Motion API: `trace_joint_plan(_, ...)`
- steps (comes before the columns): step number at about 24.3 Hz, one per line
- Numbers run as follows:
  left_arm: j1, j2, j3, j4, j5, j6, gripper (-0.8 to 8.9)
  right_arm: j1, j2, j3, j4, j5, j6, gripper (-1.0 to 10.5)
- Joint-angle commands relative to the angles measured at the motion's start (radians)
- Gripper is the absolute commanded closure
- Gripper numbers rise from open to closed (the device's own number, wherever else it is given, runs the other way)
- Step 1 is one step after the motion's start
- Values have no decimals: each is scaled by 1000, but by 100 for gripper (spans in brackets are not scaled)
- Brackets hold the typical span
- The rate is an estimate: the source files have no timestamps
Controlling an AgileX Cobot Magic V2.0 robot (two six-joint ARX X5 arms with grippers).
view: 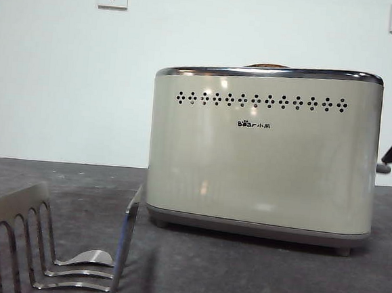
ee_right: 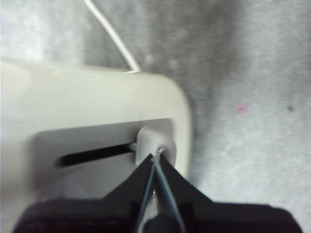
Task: Pick up a slice of bread from the rack,put the bread on the toaster,press the button
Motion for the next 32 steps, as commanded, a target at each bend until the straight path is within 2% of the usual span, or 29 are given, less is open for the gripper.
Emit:
trace_joint_plan(1,3,-3,-5,3,0,3,822,2,-34,34,-16,-23,-11,949)
trace_joint_plan(6,3,-3,-5,3,0,2,822,2,-137,175,-156,-23,-14,948)
trace_joint_plan(9,3,-3,-5,3,0,2,822,2,-222,296,-286,-7,-62,948)
trace_joint_plan(11,3,0,-5,3,0,2,822,2,-288,394,-372,84,-90,948)
trace_joint_plan(15,3,31,-4,3,0,2,822,2,-407,620,-520,311,-91,947)
trace_joint_plan(19,3,94,-5,3,0,2,822,1,-423,855,-632,532,-92,946)
trace_joint_plan(21,3,131,-4,3,0,2,822,1,-422,934,-649,600,-92,946)
trace_joint_plan(23,9,158,-5,3,-1,2,822,1,-418,983,-657,617,-91,946)
trace_joint_plan(25,70,169,-5,3,0,2,821,1,-415,1002,-656,617,-91,946)
trace_joint_plan(32,384,87,-82,38,1,2,817,1,-383,1004,-698,616,-91,946)
